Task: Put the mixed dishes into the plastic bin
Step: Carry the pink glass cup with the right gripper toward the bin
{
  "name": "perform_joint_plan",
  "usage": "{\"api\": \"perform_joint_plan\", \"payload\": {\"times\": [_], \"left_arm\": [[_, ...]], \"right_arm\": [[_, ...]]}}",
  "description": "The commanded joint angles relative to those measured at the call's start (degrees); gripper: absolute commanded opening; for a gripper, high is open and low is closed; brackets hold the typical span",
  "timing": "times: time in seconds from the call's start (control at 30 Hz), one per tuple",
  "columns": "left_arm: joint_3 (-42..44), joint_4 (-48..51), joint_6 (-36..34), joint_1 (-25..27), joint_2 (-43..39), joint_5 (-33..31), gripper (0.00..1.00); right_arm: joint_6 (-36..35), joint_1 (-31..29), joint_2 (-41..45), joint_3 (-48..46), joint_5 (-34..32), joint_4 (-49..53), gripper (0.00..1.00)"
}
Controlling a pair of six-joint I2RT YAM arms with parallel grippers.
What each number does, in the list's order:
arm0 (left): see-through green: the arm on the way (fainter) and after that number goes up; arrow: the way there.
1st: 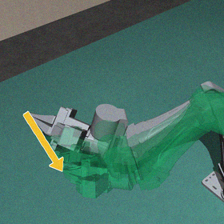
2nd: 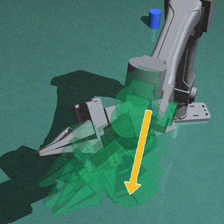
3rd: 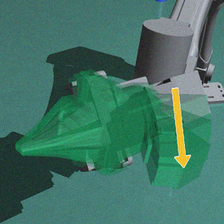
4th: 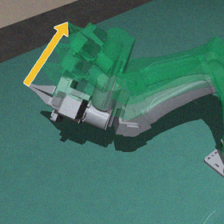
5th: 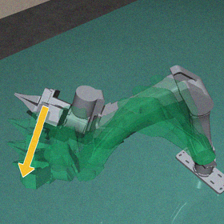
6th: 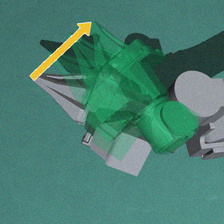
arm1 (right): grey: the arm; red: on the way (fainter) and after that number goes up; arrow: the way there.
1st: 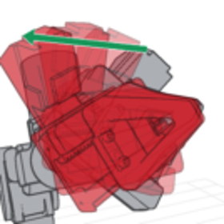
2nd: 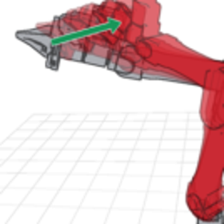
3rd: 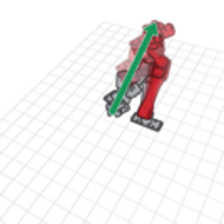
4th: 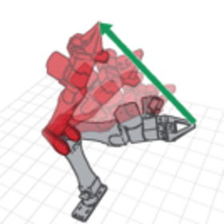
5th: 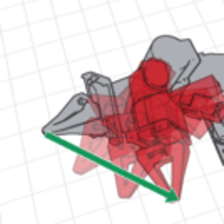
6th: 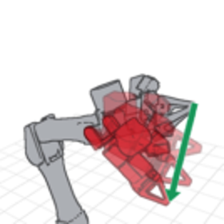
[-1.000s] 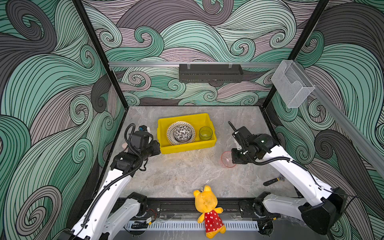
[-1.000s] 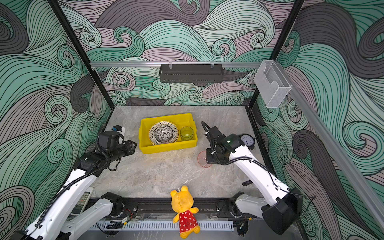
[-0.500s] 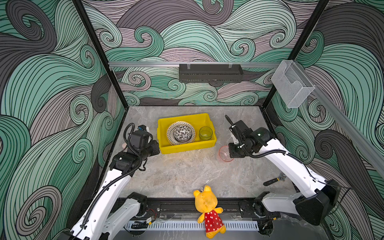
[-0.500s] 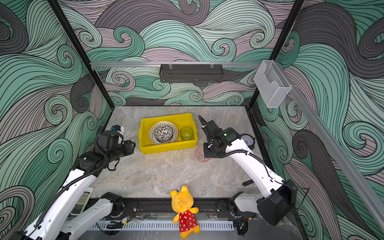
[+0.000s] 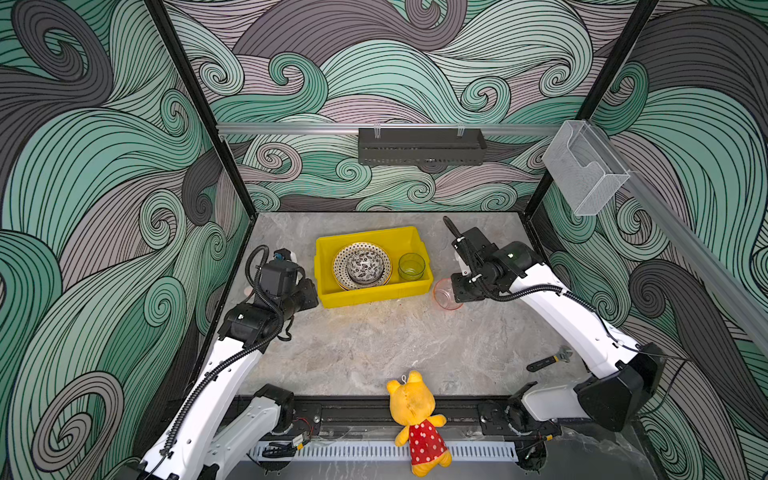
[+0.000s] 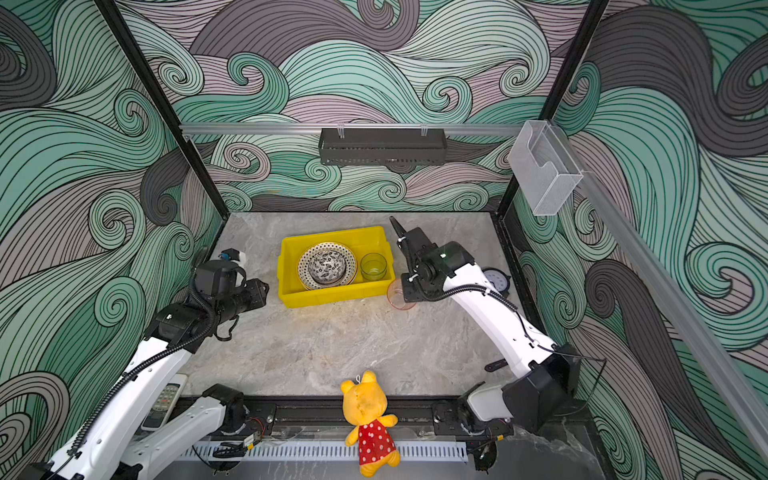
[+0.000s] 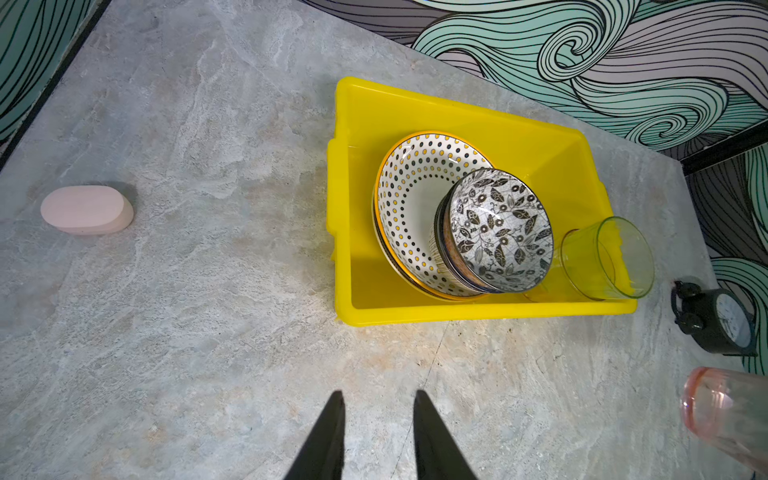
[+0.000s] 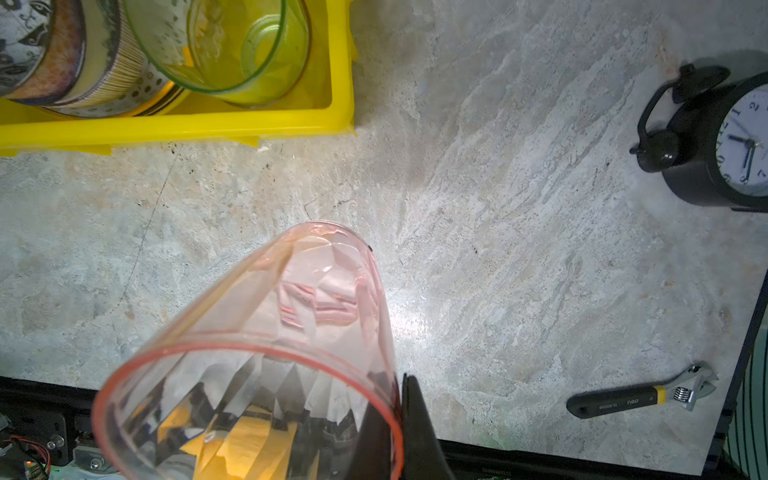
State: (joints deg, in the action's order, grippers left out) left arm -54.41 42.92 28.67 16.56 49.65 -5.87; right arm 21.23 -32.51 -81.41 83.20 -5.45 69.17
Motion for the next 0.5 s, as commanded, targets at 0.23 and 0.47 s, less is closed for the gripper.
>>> {"api": "perform_joint_plan", "payload": {"times": [0.23,0.47], "left_arm": [[-2.9,-0.7,-0.1,-0.7,0.5,-2.4,0.31],[-3.4,-1.8,-0.4,-0.6,2.0,-2.5,0.31]], "right_arm": [[-3.2,0.3,-3.4,5.2,-0.8,0.1,0.00],[-4.5,0.6,-5.6,7.9,-0.8,0.0,0.00]]}}
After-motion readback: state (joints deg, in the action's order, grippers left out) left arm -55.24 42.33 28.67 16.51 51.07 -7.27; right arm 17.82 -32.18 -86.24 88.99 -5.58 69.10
